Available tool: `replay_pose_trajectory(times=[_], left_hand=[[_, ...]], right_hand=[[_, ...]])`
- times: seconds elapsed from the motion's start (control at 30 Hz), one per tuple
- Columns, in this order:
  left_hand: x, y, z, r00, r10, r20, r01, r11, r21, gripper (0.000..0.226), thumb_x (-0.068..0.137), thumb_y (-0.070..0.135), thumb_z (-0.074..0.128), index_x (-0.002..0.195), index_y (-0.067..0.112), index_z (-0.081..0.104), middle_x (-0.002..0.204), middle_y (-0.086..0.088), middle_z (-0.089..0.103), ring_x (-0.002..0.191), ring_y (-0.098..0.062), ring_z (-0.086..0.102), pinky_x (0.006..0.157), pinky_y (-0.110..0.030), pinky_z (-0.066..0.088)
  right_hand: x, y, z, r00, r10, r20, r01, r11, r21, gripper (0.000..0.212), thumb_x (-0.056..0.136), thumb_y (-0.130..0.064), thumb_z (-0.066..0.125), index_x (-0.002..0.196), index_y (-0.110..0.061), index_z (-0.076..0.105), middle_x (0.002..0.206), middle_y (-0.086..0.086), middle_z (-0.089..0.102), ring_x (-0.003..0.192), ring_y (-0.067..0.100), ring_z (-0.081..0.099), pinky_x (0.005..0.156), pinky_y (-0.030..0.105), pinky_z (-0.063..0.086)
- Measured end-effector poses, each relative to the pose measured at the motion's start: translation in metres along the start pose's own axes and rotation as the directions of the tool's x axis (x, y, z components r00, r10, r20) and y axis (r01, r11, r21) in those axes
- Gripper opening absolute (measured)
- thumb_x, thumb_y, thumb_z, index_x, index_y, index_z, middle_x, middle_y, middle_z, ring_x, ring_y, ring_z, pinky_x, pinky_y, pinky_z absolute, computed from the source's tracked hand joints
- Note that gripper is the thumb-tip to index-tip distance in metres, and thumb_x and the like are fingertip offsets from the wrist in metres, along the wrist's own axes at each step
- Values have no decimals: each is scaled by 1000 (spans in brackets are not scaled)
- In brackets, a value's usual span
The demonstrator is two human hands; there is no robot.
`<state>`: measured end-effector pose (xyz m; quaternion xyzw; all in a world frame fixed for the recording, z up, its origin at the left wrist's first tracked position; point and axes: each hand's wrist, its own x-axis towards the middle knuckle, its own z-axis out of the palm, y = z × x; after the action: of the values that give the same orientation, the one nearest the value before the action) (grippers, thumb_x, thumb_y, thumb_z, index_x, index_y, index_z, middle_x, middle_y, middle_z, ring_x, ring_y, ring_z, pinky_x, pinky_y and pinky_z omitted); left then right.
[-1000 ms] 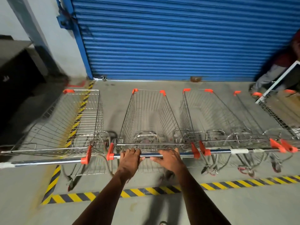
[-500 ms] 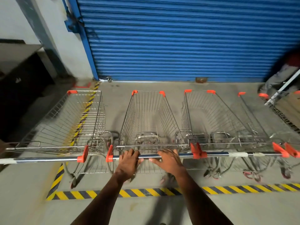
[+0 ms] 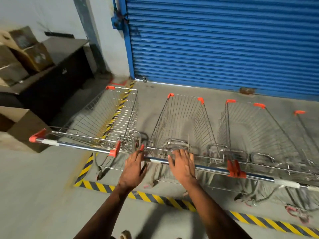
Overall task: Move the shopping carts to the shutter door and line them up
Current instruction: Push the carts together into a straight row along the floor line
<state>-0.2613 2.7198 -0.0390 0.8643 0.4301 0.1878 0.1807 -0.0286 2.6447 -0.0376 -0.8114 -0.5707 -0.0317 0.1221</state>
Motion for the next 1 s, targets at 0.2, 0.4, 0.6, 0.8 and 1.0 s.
replay_pose_trajectory(times=[0.2,0.4,0.6,0.8,1.0], left_hand=[[7,-74,-47,999,24,-42,-22,999,44,56,93,34,59,145,24,40,145,-2,41,143,-27,33,113,-43,33],[6,-208,-114,998,-51,29,49,998,44,70,72,38,64,138,22,45,125,1,48,116,-26,48,97,-43,42],[15,-336,-164,986,-32,164,-9,969,247,72,79,61,43,140,24,49,130,1,55,123,-27,54,103,-49,37],[27,-393,-168,986,43,161,-90,950,299,63,91,77,27,107,26,61,102,-1,63,96,-31,60,92,-48,41],[25,-388,-145,992,97,76,-116,942,316,55,95,69,27,100,25,59,94,1,58,84,-27,53,84,-45,33]], right_hand=[[27,-97,18,991,-113,-77,120,989,82,28,98,-42,45,109,-25,64,105,0,63,103,25,59,92,43,41],[45,-243,46,978,-196,-72,207,953,223,43,101,-31,55,143,-21,50,130,2,60,120,22,55,106,40,43],[60,-354,84,967,-218,129,207,974,92,60,100,-50,48,155,-25,42,138,-1,62,128,22,57,121,50,23],[66,-378,101,990,-51,129,56,998,-32,53,98,-71,44,126,-31,67,117,-6,73,114,19,66,109,46,34],[71,-369,88,963,23,269,-31,999,25,60,96,-75,39,123,-28,63,122,1,71,119,26,63,108,44,40]])
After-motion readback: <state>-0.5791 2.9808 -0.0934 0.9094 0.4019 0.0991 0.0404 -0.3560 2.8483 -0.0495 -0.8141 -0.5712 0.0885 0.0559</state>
